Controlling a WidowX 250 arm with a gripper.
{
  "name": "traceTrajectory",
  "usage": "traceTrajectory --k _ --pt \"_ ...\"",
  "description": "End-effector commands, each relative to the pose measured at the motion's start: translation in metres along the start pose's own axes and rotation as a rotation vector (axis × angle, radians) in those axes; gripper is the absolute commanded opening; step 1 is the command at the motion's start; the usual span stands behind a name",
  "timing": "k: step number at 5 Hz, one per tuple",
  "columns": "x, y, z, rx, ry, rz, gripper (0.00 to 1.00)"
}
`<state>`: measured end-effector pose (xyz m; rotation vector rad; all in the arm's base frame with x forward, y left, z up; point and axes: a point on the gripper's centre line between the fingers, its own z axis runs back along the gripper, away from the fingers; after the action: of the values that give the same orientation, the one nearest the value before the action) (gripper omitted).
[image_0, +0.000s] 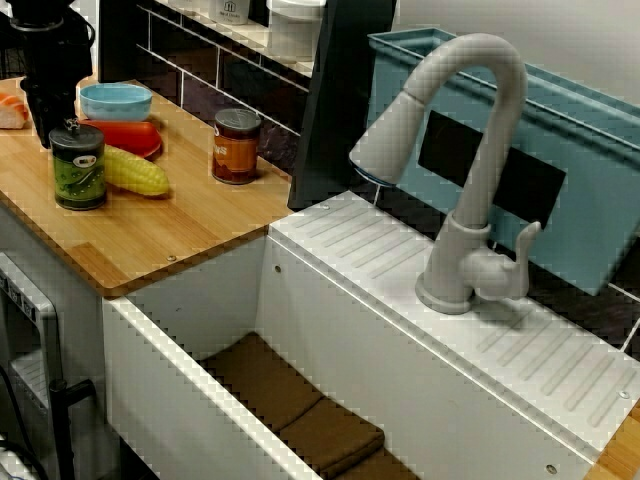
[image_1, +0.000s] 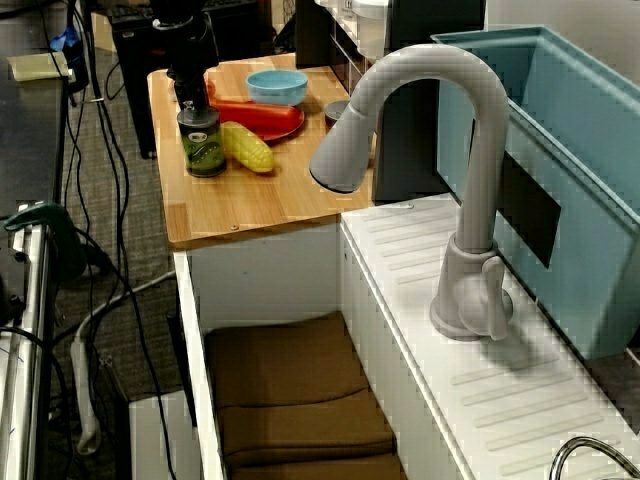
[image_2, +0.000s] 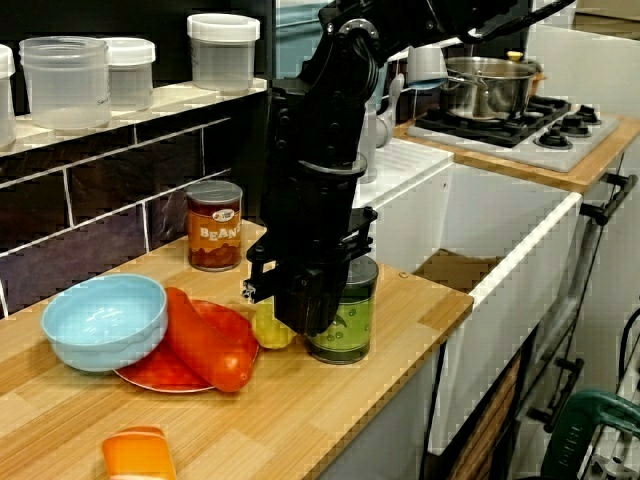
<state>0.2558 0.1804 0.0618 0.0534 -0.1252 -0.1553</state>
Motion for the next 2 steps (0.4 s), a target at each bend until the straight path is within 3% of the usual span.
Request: traceTrajectory --k 1,2 --pt "0.0026 -0.0014 0.0185 0.011 -0.016 -0.006 0.00" --pt "0.0019 -0.0032 0.0207 0.002 -0.011 -0.005 0.00"
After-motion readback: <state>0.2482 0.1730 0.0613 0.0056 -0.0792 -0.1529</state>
